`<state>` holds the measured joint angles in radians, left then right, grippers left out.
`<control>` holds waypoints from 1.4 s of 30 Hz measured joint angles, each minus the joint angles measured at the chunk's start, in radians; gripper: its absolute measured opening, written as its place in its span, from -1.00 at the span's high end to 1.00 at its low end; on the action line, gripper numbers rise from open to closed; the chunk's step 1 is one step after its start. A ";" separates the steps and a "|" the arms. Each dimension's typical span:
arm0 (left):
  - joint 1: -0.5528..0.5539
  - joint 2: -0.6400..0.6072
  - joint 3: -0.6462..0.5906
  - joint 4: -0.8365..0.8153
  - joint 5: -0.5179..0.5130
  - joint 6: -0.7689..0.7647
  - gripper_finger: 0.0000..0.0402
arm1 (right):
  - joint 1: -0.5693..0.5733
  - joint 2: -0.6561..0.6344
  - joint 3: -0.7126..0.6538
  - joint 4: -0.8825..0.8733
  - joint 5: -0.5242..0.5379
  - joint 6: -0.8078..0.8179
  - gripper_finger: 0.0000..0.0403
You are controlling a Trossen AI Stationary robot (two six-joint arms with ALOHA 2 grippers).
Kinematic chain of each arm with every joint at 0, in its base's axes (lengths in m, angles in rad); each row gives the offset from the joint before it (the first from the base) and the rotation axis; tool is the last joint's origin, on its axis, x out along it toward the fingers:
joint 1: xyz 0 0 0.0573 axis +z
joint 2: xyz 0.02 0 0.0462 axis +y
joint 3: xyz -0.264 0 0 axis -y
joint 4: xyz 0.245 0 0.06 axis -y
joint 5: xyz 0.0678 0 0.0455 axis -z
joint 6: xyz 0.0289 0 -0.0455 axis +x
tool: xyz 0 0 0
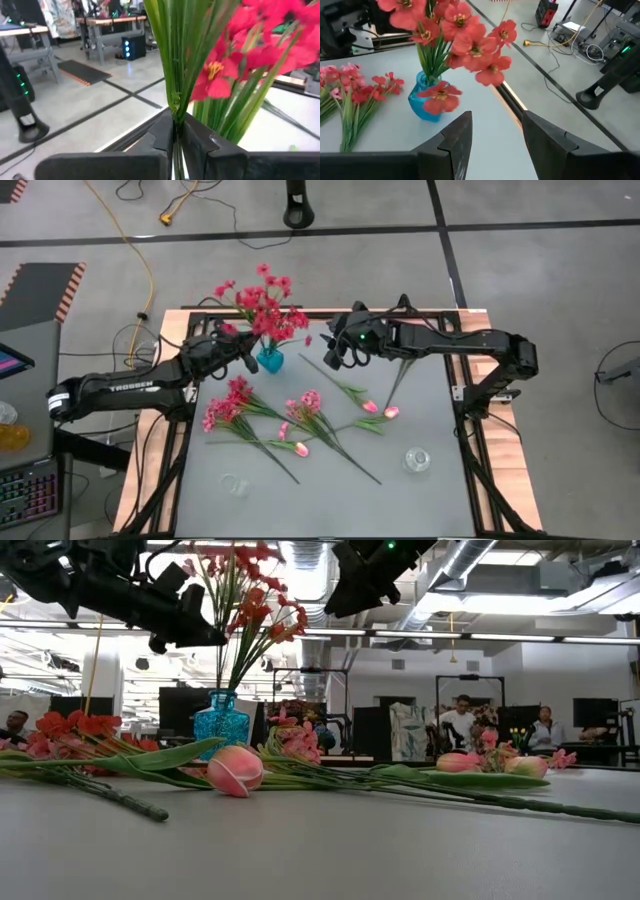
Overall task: Sort flowers into vase by color
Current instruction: Put the top red flower into the blue vase, then put the top pink flowers into the right transparent vase
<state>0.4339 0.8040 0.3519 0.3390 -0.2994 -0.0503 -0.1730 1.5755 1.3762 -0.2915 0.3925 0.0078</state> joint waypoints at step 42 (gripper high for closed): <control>-0.003 -0.333 0.000 -0.560 0.210 -0.060 0.10 | -0.164 -0.212 -0.184 -0.833 0.002 0.724 0.02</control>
<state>0.4309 0.4706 0.3523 -0.2214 -0.0890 -0.1104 -0.3370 1.3640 1.1920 -1.1248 0.3944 0.7319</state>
